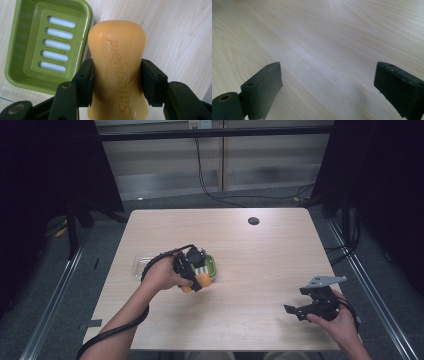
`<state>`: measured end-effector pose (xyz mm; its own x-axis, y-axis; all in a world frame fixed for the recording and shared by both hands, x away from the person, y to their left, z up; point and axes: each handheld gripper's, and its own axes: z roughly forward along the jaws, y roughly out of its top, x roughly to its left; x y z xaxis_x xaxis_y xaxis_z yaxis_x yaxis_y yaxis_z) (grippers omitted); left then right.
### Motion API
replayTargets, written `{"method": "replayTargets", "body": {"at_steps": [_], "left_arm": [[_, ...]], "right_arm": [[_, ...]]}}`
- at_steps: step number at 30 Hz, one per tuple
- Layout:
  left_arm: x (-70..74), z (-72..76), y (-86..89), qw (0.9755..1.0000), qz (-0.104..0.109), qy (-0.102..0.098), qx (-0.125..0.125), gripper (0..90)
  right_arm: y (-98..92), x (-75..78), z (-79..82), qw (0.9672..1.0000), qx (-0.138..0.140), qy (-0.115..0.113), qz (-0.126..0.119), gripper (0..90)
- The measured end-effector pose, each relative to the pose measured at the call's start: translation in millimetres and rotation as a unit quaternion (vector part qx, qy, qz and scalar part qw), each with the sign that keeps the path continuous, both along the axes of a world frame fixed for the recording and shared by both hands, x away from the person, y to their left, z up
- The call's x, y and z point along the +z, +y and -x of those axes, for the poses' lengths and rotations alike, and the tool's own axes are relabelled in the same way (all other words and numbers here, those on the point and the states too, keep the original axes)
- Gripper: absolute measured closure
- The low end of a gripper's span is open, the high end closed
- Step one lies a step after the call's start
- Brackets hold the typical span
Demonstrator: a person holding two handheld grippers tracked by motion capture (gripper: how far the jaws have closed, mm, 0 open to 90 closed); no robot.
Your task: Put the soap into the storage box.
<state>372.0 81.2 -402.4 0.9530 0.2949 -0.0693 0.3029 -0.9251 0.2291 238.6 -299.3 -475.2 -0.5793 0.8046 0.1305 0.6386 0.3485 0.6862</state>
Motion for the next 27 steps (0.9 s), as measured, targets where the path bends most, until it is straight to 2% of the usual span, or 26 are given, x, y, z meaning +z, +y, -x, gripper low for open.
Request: {"method": "replayTargets", "body": {"at_steps": [6,11,13,14,16,18,21,22,23,24,25,27], "left_arm": [[2.2,-5.1,-0.7,1.0000,0.000,0.008,0.001,49.5],[5.2,-8.1,-1.2,1.0000,0.003,0.000,0.010,49.5],[7.3,-11.1,-1.0,1.0000,-0.001,0.009,0.003,49.5],[6.6,-10.6,-1.2,1.0000,0.003,0.001,0.006,49.5],[7.8,-11.8,-1.3,1.0000,0.002,0.004,0.008,49.5],[7.8,-12.3,-1.8,0.9999,0.004,-0.001,0.010,49.5],[10.0,-14.9,-1.9,1.0000,-0.004,0.002,0.004,49.5],[10.0,-14.9,-1.9,1.0000,-0.003,0.004,0.009,49.5],[9.8,-15.3,-1.7,0.9999,0.000,-0.002,0.011,49.5],[10.4,-16.2,-1.3,1.0000,-0.001,-0.001,0.008,49.5],[11.2,-17.5,-1.0,0.9999,-0.005,0.007,0.007,49.5],[11.1,-18.8,-0.1,0.9999,-0.002,0.008,0.013,49.5]], "right_arm": [[-0.6,-0.3,-0.3,1.0000,0.000,0.000,-0.002,7.6],[-1.1,-0.2,-0.5,1.0000,0.000,-0.001,-0.002,7.5],[-1.3,-0.2,-0.6,1.0000,0.000,-0.001,-0.003,7.3],[-1.4,-0.2,-0.7,1.0000,-0.001,-0.001,-0.002,7.0],[-1.2,-0.5,-0.9,1.0000,-0.003,-0.001,-0.003,6.7],[-1.2,-0.5,-0.9,1.0000,-0.003,-0.001,-0.003,6.7],[-0.7,-0.5,-0.9,1.0000,-0.004,-0.001,-0.002,6.6],[-0.5,-0.5,-0.9,1.0000,-0.003,0.000,-0.003,6.6],[-0.4,-0.5,-0.9,1.0000,-0.003,0.000,-0.001,6.6],[-0.3,-0.4,-0.8,1.0000,-0.004,0.001,-0.001,6.6],[-0.5,-0.3,-0.8,1.0000,-0.002,0.001,-0.001,6.6],[-0.6,-0.2,-0.9,1.0000,-0.003,0.001,0.000,6.5]]}}
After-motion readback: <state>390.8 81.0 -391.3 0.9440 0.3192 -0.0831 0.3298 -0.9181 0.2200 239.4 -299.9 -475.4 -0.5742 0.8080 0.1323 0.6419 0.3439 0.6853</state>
